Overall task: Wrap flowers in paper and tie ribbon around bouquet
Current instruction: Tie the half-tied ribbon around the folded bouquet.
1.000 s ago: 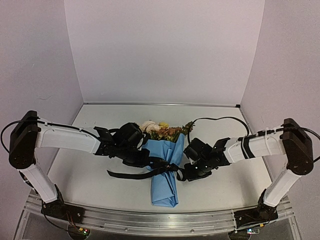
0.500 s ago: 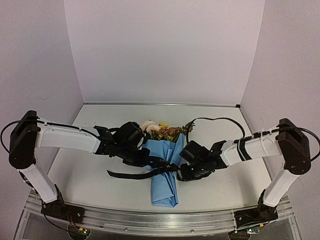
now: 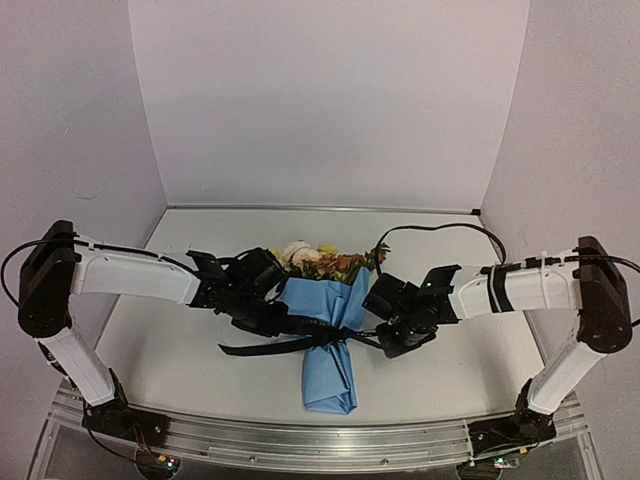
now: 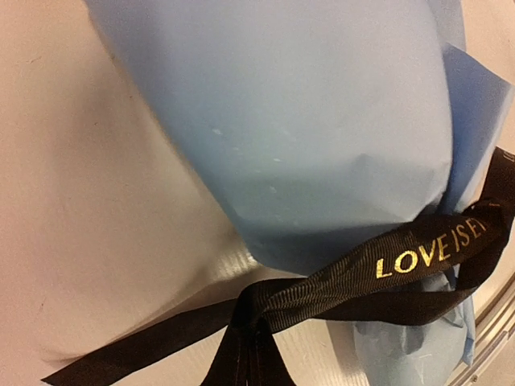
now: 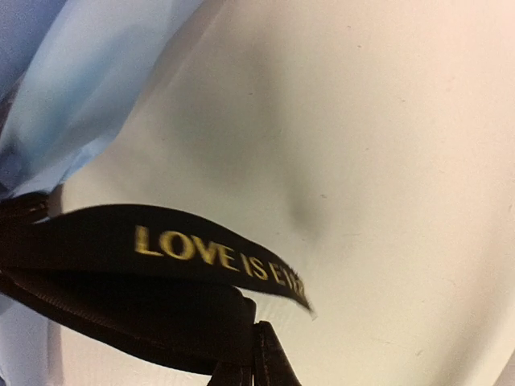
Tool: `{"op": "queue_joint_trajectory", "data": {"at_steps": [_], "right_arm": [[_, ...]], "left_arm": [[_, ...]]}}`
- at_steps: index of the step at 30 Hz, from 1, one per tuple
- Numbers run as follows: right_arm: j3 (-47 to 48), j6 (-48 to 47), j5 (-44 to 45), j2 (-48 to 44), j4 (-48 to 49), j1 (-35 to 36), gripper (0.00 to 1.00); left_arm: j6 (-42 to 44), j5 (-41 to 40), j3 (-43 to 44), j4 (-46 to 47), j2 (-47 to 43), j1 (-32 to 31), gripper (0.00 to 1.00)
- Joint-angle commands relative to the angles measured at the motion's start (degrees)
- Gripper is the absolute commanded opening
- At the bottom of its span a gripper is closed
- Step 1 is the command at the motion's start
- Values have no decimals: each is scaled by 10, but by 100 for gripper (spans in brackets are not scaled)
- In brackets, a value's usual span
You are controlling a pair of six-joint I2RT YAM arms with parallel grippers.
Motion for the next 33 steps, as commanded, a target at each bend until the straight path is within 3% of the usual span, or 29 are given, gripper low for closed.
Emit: {"op": "queue_joint_trajectory", "data": {"at_steps": [1,17,33], "right_arm": [[-2,-28,64,-9,-81,0,0],[-85,20,75,-31,-70,-3,0],[-245,123,51,-86,59,10,0]], "left_arm": [[6,-21,-13,-14,-29,29,0],[-43,21,-87,9,-50,150,0],[-58,103,-152,47,-70,263,0]]}}
